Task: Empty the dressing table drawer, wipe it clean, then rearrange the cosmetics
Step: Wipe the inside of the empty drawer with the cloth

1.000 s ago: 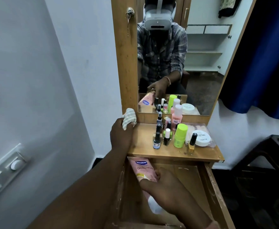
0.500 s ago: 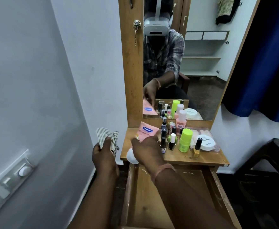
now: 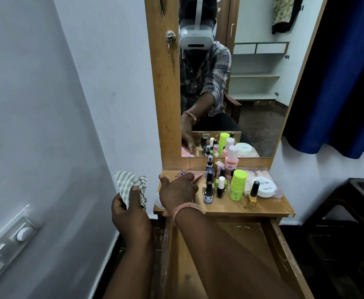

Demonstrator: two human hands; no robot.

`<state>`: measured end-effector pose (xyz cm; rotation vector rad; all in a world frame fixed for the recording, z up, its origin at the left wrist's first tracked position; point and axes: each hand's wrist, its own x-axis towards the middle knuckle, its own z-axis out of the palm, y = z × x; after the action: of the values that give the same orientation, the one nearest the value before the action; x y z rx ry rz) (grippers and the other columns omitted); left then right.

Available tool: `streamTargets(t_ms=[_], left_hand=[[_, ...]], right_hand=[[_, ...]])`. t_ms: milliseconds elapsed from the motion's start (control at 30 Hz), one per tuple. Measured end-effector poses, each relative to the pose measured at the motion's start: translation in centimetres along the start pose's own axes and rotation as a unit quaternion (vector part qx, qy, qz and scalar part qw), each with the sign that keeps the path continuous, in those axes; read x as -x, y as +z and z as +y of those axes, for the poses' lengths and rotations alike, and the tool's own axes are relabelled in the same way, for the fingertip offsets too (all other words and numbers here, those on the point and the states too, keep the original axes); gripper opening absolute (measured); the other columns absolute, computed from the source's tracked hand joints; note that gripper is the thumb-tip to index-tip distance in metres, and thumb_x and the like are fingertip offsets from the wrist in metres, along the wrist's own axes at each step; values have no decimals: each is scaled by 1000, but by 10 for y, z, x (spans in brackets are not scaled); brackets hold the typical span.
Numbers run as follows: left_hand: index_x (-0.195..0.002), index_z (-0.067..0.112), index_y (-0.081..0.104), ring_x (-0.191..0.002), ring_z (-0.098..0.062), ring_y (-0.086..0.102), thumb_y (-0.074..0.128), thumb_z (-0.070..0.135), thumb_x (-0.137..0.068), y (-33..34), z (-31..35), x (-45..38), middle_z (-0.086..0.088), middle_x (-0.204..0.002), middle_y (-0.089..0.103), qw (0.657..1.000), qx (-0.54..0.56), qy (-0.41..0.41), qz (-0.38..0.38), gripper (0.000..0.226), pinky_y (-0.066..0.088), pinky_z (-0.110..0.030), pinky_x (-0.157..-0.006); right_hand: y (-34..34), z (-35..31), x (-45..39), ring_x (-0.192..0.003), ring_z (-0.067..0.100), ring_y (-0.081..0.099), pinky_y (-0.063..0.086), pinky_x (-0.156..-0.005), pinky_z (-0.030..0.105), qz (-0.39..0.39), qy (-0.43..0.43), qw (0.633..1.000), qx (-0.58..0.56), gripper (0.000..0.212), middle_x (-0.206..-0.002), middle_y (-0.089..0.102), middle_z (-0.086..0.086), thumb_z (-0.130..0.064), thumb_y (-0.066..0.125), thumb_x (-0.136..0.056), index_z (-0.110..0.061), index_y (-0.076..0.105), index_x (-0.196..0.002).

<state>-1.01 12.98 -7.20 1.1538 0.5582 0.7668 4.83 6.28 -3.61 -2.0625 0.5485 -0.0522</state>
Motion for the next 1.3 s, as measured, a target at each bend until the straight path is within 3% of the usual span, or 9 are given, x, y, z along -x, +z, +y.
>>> streamTargets(t_ms=[300, 433, 567, 700, 833, 1033, 1133, 1233, 1300], left_hand=[[-112, 21, 74, -101, -21, 74, 71, 27, -97, -4, 25, 47, 3, -105, 78, 998, 10, 22, -57, 16, 59, -52, -93], [-110, 24, 76, -94, -13, 75, 69, 19, -100, -4, 34, 82, 8, -99, 79, 992, -12, 17, -123, 14, 60, -41, -86], [-116, 32, 76, -95, -4, 73, 65, 17, -100, -15, 36, 108, 13, -104, 78, 970, -103, 13, -218, 24, 59, -33, -87], [-112, 30, 78, -101, -4, 73, 67, 13, -98, -41, 44, 121, 15, -106, 78, 930, -161, -10, -330, 25, 57, -26, -88], [-97, 27, 81, -89, -7, 74, 66, 22, -99, -76, 52, 104, 12, -93, 79, 940, -222, 14, -259, 16, 58, -30, -80], [-104, 17, 76, -92, -31, 76, 57, 30, -103, -84, 24, 56, -9, -98, 79, 889, -309, -222, -253, 23, 62, -42, -83], [-111, 13, 77, -100, -29, 75, 55, 25, -105, -88, 11, 53, -11, -102, 79, 884, -257, -263, -289, 26, 57, -46, -95], [-110, 15, 80, -103, -29, 73, 54, 23, -105, -94, 2, 55, -12, -105, 79, 895, -189, -274, -296, 27, 55, -44, -97], [-113, 18, 78, -104, -24, 74, 54, 24, -106, -95, -5, 53, -7, -107, 79, 903, -188, -253, -293, 26, 55, -40, -95]], right_hand=[[-58, 10, 61, -118, 36, 58, 48, -92, 41, -45, -124, 991, 30, 67, -134, 53, 15, -63, 46, -95, -14, 39, -139], [-73, 29, 82, -103, 13, 66, 53, -91, 34, -129, -170, 968, -135, 44, -114, 69, -4, -66, 49, -93, -29, 58, -116], [-84, 55, 84, -92, 8, 73, 58, -91, 42, -152, -132, 942, -268, 34, -98, 77, -8, -52, 71, -87, -24, 69, -106], [-107, 92, 80, -90, 19, 76, 58, -90, 49, -144, -75, 941, -297, 20, -95, 79, 0, -32, 63, -97, -17, 72, -107], [-132, 134, 79, -83, 20, 77, 61, -84, 43, -145, -24, 952, -268, 23, -90, 79, 2, -33, 63, -97, -13, 73, -105], [-128, 154, 78, -78, 19, 77, 62, -78, 40, -182, -2, 964, -193, 24, -87, 79, 1, -38, 60, -97, -17, 71, -102], [-119, 142, 75, -76, 11, 72, 52, -61, 22, -180, -91, 975, -98, 18, -93, 76, 0, -31, 53, -102, -19, 66, -103], [-97, 130, 65, -86, 9, 64, 41, -61, 24, -149, -219, 964, 19, 12, -100, 67, -6, -30, 53, -101, -25, 49, -111], [-79, 119, 59, -87, 9, 59, 39, -66, 25, -122, -355, 923, 81, 14, -97, 61, -11, -22, 53, -100, -27, 49, -112]])
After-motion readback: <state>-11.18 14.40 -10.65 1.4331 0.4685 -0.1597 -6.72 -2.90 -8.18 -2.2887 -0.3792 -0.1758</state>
